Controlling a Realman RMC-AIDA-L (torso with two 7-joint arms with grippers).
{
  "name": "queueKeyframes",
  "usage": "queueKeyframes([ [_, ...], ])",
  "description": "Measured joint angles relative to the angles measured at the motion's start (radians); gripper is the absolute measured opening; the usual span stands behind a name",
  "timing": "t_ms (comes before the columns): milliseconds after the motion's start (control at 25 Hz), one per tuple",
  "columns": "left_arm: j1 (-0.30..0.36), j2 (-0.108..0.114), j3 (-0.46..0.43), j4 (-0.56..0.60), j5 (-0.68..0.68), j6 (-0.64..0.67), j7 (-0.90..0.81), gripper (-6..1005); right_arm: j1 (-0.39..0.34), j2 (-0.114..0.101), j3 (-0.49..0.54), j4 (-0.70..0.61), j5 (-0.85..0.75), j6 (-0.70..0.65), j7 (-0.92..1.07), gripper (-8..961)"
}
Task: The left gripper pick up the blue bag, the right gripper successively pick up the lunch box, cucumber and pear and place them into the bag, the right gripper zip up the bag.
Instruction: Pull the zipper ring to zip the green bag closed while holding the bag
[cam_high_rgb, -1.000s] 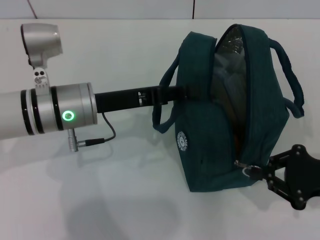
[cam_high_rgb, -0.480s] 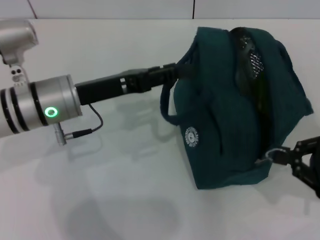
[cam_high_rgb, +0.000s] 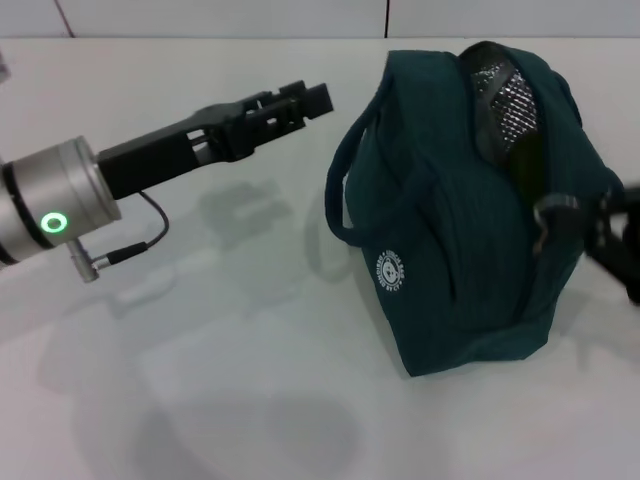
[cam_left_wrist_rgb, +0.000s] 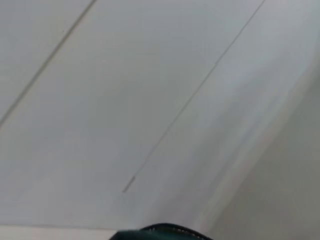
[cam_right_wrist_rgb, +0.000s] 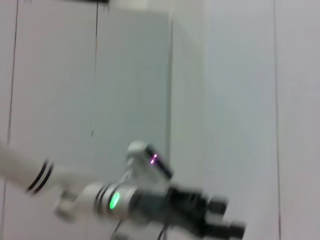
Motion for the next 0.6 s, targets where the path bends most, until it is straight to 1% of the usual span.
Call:
queueKeyframes([
  [240,0.033,0.002,-0.04,-0.007,-0.037,0.015,0.065,593,0.12,0.003,0.0,-0.005,0.074,0.031,0.04,10],
  [360,0.047,0.005,-0.057,-0.012,-0.032,0.031,0.07,594,0.178,0.004,-0.001,-0.006,0.076,0.081,0.069,10],
  [440,0.053,0.005,-0.059,-0.012,-0.029,0.035,0.071,594,0.215,0.004,-0.018,-0.007,0.07,0.109,0.091,10],
  [480,0.065,0.009,-0.069,-0.013,-0.028,0.038,0.071,594,0.228,0.004,-0.03,-0.007,0.066,0.114,0.095,10],
  [600,0.079,0.016,-0.098,-0.013,-0.028,0.039,0.071,593,0.256,0.005,-0.076,-0.007,0.07,0.136,0.093,10],
])
